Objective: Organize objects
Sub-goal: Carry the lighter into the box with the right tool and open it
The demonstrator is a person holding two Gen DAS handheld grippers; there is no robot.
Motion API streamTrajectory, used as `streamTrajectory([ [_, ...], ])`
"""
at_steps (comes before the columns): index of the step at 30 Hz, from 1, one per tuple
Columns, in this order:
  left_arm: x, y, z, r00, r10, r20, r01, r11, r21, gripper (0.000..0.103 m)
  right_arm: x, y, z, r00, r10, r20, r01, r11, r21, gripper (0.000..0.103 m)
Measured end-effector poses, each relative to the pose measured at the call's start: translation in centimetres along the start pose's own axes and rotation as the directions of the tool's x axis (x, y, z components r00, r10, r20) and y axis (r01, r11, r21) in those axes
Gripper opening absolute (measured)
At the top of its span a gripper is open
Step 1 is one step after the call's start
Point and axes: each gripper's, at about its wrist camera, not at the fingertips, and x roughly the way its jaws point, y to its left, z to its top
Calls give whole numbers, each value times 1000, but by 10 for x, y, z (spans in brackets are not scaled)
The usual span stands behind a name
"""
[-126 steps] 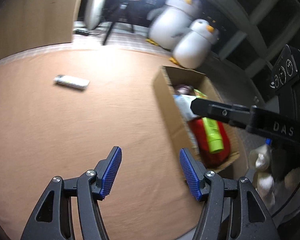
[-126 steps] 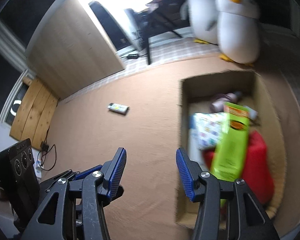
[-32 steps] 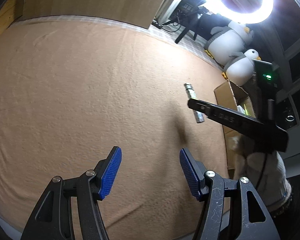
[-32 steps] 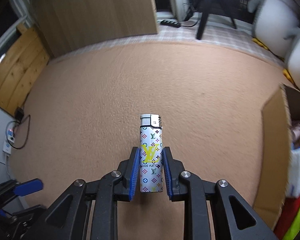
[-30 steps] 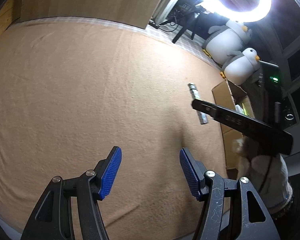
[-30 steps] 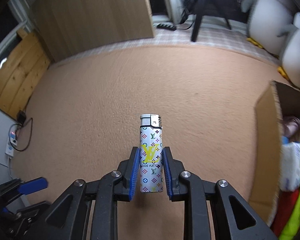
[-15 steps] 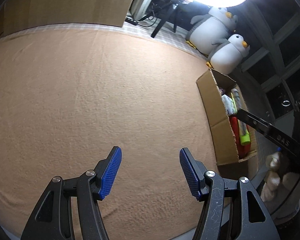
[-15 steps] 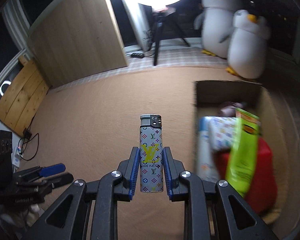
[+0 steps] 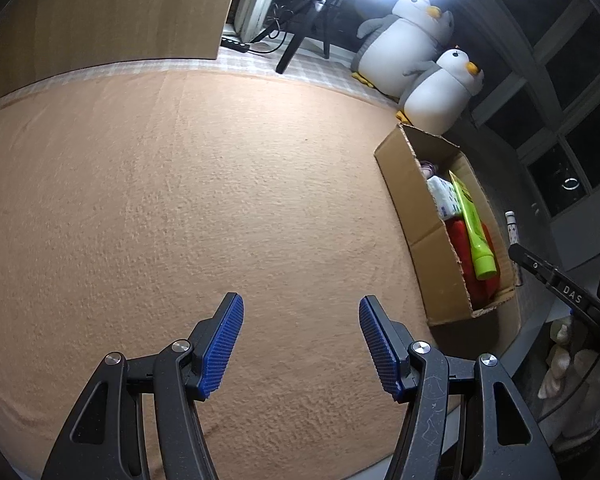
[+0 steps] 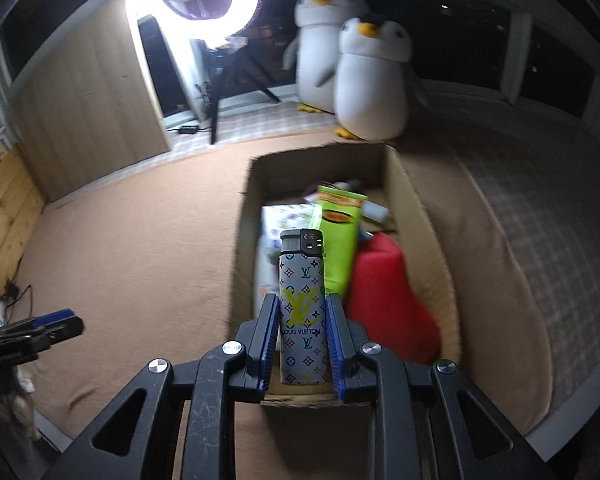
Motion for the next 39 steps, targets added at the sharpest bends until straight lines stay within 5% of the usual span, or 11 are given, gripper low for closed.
streamTrajectory([
  [19, -14, -7, 0, 998, 57, 38, -59, 996, 59, 64, 12, -14, 6, 998, -62, -11, 62, 997, 43, 22],
  [39, -27, 10, 6, 985, 148, 85, -153, 987, 52, 76, 1, 25, 13, 998, -60, 23, 60, 998, -12, 55],
])
